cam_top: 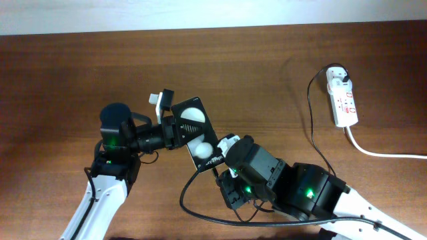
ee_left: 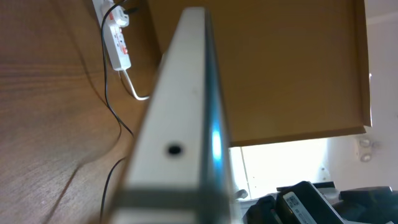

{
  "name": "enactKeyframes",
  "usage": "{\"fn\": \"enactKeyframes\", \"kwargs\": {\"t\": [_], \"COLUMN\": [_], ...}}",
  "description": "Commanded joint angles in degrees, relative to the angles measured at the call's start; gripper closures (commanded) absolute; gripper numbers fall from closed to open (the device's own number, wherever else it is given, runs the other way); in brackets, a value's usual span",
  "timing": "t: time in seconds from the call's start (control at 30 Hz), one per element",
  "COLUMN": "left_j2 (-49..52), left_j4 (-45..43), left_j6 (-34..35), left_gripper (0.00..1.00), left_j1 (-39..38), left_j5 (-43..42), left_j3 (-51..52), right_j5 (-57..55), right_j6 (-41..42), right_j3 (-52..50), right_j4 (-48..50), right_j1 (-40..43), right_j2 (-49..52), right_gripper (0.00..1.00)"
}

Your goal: Plug charger to phone and switch on socket

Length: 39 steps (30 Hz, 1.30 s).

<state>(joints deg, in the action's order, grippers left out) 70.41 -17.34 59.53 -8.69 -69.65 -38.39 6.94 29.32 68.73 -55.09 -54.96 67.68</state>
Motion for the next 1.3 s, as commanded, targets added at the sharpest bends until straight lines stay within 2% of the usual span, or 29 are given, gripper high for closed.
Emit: {"fn": "enactKeyframes", "kwargs": {"t": [0.0, 0.27, 0.43, 0.6, 0.63, 0.67, 0.83, 0.9, 0.93, 1.1, 1.27], "left_j2": [-0.24, -0.24, -0.24, -0.24, -0.24, -0.24, -0.24, -0.24, -0.24, -0.24, 2.89], "left_j4": [0.46, 0.48, 0.48, 0.46, 0.46, 0.46, 0.46, 0.22, 0.22, 0.26, 0.26], "left_j6": [-2.67, -2.67, -2.69, -2.86, -2.91, -3.85, -3.23, -0.83, -0.83, -0.79, 0.22], "left_gripper": [1.00, 1.00, 1.00, 1.00, 1.00, 1.00, 1.00, 1.00, 1.00, 1.00, 1.00], "left_j1": [-1.66, -1.70, -1.68, -1.68, -1.70, -1.68, -1.70, -1.70, -1.70, -1.70, -1.70], "left_j5": [-11.47, -13.11, -12.85, -10.84, -10.27, -9.70, -1.97, 2.29, 3.43, 6.99, 7.56], "left_j3": [-0.15, -0.11, -0.11, -0.11, -0.11, -0.11, -0.11, -0.13, -0.20, -3.45, -9.75], "right_j5": [-6.60, -6.60, -6.56, -6.58, -6.60, -6.62, -11.06, -13.94, -14.36, -14.51, -14.51], "right_j6": [-0.55, -0.55, -0.52, -0.52, -0.55, -0.55, -0.52, -0.52, -0.52, -0.50, -0.50], "right_j3": [1.38, 1.38, 1.38, 1.38, 1.38, 1.38, 1.36, 1.36, 1.36, 1.31, 1.29], "right_j4": [5.14, 10.01, 8.68, 6.16, 5.70, 5.35, -0.13, -2.71, -3.52, -11.98, -12.09], "right_j1": [0.59, 0.59, 0.59, 0.59, 0.59, 0.59, 0.59, 0.59, 0.59, 0.59, 0.59], "right_j2": [-0.20, -0.20, -0.57, -5.40, -7.50, -9.20, -20.20, -23.91, -24.70, -24.48, -23.52], "right_gripper": [0.96, 0.96, 0.95, 0.79, 0.53, 0.42, 0.30, 0.08, 0.01, 0.01, 0.01]}}
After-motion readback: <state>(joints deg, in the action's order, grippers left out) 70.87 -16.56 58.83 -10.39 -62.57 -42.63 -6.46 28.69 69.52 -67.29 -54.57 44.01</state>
